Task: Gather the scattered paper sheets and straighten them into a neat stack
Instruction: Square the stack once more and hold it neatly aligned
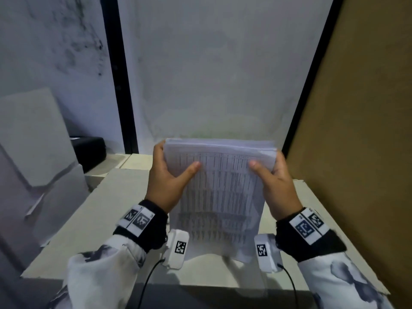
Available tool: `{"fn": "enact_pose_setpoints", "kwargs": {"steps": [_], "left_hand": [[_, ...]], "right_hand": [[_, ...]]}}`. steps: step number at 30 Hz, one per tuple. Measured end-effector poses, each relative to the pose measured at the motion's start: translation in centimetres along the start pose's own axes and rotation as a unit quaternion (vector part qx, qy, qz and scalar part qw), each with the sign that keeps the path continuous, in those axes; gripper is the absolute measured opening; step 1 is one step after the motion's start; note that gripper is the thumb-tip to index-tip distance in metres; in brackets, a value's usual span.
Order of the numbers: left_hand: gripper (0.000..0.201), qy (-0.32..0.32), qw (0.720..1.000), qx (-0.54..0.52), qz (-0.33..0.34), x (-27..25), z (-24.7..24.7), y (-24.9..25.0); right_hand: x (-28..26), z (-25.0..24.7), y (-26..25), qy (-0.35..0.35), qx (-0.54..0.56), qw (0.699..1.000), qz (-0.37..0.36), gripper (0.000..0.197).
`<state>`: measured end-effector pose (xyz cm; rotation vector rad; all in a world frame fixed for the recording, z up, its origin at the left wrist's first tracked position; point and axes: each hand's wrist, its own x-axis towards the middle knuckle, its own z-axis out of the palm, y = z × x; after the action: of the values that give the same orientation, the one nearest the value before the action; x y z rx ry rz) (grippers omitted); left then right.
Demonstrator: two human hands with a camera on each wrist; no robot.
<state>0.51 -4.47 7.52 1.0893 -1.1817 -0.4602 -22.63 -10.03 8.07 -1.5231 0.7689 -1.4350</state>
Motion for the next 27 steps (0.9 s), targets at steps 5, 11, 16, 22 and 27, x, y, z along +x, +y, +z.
{"fn": "enact_pose_setpoints", "kwargs": {"steps": [5, 11, 16, 22, 27], "left_hand": [[0.051, -0.026, 0.999, 0.027, -0.039, -2.0, 0.9, -1.2], [0.065, 0.017, 0.999, 0.033, 0.019, 0.3, 1.0, 1.5], [0.071, 0.000, 0.999, 0.026, -0.032, -2.7, 0.7, -0.5], [0.101, -0.026, 0.997, 0.047, 0.052, -1.9, 0.8, -0.4], [0.085, -0.078, 0.985, 0.093, 0.124, -0.2, -0.6, 0.6]], "right_hand": [[-2.4, 0.6, 2.3, 0.008, -0.017, 0.999, 0.044, 0.027], [-1.0, 0.2, -0.5, 0.029, 0.006, 0.999, -0.020, 0.032], [-3.3, -0.3, 2.6, 0.036, -0.004, 0.999, 0.024, 0.036], [-2.6, -0.2, 0.2, 0.051, -0.031, 0.997, -0.039, 0.066], [-1.3, -0.3, -1.6, 0.001, -0.120, 0.985, -0.123, 0.077]]}}
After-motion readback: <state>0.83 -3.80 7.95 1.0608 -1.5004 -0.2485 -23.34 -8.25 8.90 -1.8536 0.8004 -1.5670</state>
